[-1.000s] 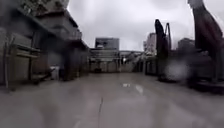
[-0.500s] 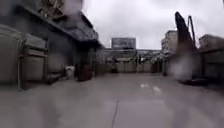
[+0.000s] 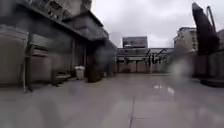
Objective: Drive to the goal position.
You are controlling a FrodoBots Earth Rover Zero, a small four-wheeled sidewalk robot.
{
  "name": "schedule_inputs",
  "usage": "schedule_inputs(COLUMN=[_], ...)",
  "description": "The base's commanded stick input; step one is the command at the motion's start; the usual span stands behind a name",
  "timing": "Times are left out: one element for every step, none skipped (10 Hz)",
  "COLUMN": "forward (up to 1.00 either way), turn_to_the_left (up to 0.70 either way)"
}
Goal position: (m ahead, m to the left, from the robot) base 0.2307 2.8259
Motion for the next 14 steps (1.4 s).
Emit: schedule_inputs(forward=[0.7,0.7,0.7,0.7,0.7,0.7,0.7,0.7,0.7,0.7,0.7,0.7,0.7,0.7], turn_to_the_left=[-0.27,-0.27,-0.27,-0.27,-0.27,-0.27,-0.18,0.0,0.0,0.0,0.0,0.0,0.1,0.27])
